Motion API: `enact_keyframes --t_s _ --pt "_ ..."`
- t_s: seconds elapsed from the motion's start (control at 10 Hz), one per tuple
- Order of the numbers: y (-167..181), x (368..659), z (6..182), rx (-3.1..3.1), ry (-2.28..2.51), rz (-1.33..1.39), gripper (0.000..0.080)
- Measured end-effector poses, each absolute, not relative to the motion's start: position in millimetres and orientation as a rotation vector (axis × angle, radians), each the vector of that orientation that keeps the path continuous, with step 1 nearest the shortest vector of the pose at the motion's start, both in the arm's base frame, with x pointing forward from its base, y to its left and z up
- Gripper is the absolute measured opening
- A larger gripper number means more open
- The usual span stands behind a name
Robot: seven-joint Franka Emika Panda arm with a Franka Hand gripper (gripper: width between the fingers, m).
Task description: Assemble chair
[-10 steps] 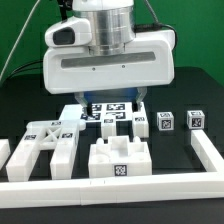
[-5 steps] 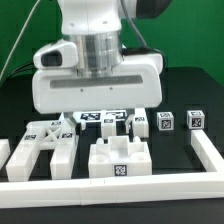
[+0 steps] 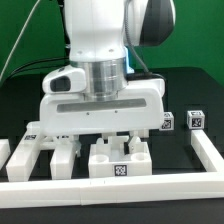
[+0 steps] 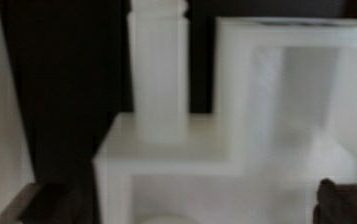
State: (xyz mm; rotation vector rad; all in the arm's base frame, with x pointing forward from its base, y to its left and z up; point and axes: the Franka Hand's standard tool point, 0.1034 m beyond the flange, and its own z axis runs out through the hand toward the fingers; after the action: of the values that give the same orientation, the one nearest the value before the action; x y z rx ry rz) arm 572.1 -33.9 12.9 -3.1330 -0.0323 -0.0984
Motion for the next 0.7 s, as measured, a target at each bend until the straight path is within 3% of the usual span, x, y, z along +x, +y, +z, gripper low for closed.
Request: enact_keyframes --t_s 0.1,0.2,0.3,0.4,0.5,0.6,0.7 --pt "-33.6 572.4 12.4 -3.132 -0.028 -0.098 0.065" --pt "-32.5 572.2 12.2 -3.132 -0.033 -0.097 0.0533" --pt "-32.7 572.0 12.0 -3.132 -0.033 -0.097 0.0366" --pt "-32.5 572.0 12.0 -3.132 -0.034 -0.097 0.0366" --pt "-32.4 571.9 11.9 -3.132 -0.034 -0.096 0.0173" --pt "-32.4 571.9 11.9 -3.132 -0.034 -0.096 0.0173" --pt "-32.4 572.0 12.0 -3.132 -0.034 -0.097 0.0042"
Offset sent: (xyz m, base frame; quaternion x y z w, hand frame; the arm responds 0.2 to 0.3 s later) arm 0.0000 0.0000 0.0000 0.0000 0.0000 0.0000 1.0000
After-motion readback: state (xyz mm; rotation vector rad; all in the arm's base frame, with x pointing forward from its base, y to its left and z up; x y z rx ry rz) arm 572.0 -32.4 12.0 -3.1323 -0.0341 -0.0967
